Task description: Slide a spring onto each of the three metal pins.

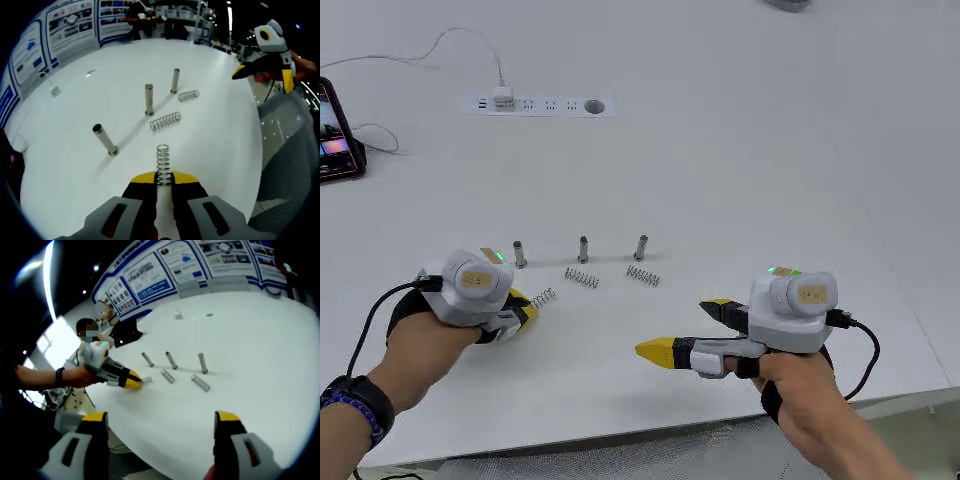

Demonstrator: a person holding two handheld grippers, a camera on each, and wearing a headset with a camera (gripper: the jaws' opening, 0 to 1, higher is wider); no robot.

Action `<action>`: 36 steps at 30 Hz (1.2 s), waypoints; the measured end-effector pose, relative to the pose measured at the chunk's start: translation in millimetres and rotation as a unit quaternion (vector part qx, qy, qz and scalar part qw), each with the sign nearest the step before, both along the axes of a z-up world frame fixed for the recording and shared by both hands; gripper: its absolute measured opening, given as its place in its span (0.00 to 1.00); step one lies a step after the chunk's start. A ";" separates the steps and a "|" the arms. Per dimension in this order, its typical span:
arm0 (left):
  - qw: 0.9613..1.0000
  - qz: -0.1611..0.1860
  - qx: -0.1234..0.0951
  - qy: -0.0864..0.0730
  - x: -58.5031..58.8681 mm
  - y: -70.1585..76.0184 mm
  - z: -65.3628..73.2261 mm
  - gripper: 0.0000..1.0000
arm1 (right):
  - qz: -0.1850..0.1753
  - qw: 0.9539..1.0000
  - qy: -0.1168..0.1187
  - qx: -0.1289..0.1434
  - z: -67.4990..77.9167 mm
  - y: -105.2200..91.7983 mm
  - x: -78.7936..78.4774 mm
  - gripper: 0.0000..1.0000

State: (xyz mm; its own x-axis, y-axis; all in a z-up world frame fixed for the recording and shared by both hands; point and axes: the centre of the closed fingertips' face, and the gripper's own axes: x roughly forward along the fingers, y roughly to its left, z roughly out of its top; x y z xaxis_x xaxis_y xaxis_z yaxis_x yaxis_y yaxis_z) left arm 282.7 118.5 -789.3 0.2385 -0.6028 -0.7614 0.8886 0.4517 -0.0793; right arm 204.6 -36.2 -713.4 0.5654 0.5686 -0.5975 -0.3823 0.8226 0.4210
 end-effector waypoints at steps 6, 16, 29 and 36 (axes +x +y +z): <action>1.000 0.015 -0.008 0.004 -5.8 12.6 4.3 0.10 | 0.003 1.000 0.002 0.001 -1.5 1.7 -2.9 0.88; 0.999 0.044 -0.024 0.015 -16.5 32.7 10.3 0.10 | 0.009 1.000 0.006 0.003 -3.9 5.3 -7.1 0.88; 0.998 0.057 -0.040 0.004 -27.2 43.1 35.5 0.10 | 0.020 1.000 0.010 0.019 -4.0 18.8 -6.5 0.86; 0.997 0.052 -0.047 -0.011 -26.7 44.8 52.0 0.10 | 0.020 0.999 0.011 0.030 -3.3 23.8 -5.5 0.86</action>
